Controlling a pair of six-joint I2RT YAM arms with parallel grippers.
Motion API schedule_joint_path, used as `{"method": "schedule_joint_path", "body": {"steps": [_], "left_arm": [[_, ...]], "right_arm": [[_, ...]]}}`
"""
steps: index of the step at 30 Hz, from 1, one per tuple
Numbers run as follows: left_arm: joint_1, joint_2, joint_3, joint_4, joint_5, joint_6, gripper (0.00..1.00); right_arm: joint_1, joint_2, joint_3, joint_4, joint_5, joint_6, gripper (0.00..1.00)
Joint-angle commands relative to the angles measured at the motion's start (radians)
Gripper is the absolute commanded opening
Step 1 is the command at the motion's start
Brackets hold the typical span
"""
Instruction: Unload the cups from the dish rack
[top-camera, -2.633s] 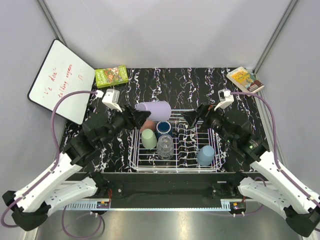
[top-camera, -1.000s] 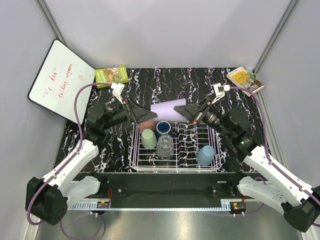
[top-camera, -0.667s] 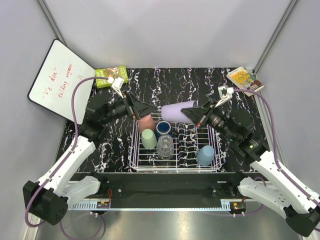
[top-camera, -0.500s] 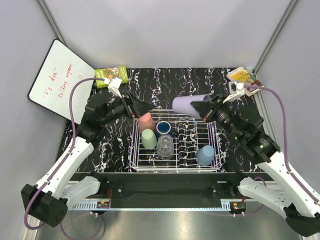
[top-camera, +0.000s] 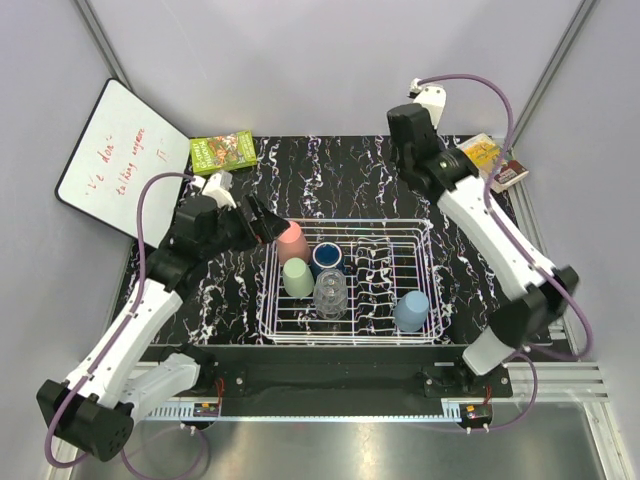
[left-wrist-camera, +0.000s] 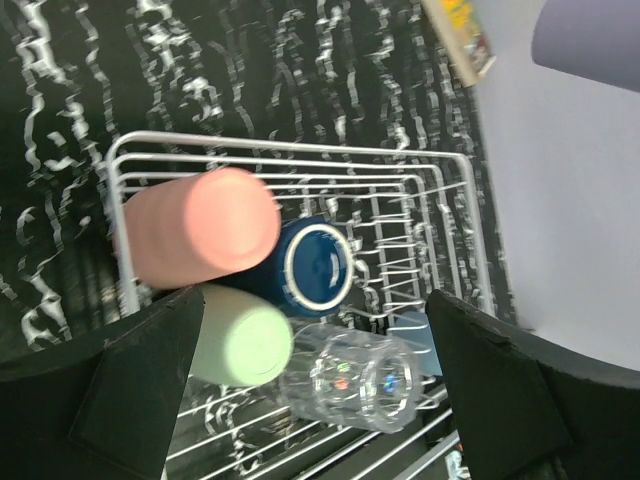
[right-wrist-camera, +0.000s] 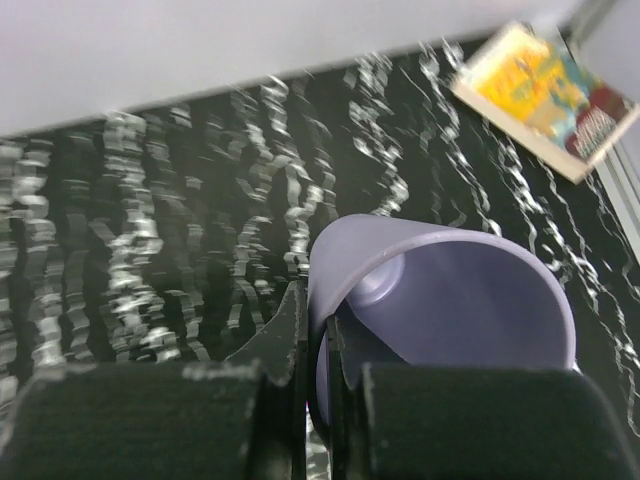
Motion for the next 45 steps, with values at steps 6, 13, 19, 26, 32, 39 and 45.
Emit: {"method": "schedule_joint_path", "body": {"steps": [6,13,19,26,32,39,45], "left_arm": [[0.004,-0.040,-0.030,-0.066,-0.084,0.042,0.99],[0.004,-0.009,-0.050,-0.068,-0.093,0.061,0.99],[0.004,0.032,-0.061,-0.063,-0.095,0.059,0.99],[0.004,0.058,-0.065,-0.048,-0.104,0.065,0.99],[0.004,0.094,-0.054,-0.045,-0.101,0.070,0.99],[0.004,0.104,-0.061,-0.042,-0.109,0.068,0.99],[0.004,0.100,-0.064,-0.043,-0.109,0.068,0.99]], "right_arm": [[-0.314,0.238,0.174,-0.131,-0.291,0.082,0.00],[-0.357,0.394,0.243,-0.132,-0.346,0.084,0.00],[-0.381,0.500,0.260,-0.100,-0.378,0.089,0.00],[-0.408,0.574,0.251,-0.043,-0.394,0.081,0.00],[-0.418,0.605,0.224,-0.009,-0.397,0.081,0.00],[-0.418,0.632,0.228,-0.019,-0.366,0.070,0.00],[-0.418,0.660,0.243,-0.068,-0.350,0.092,0.01]]}}
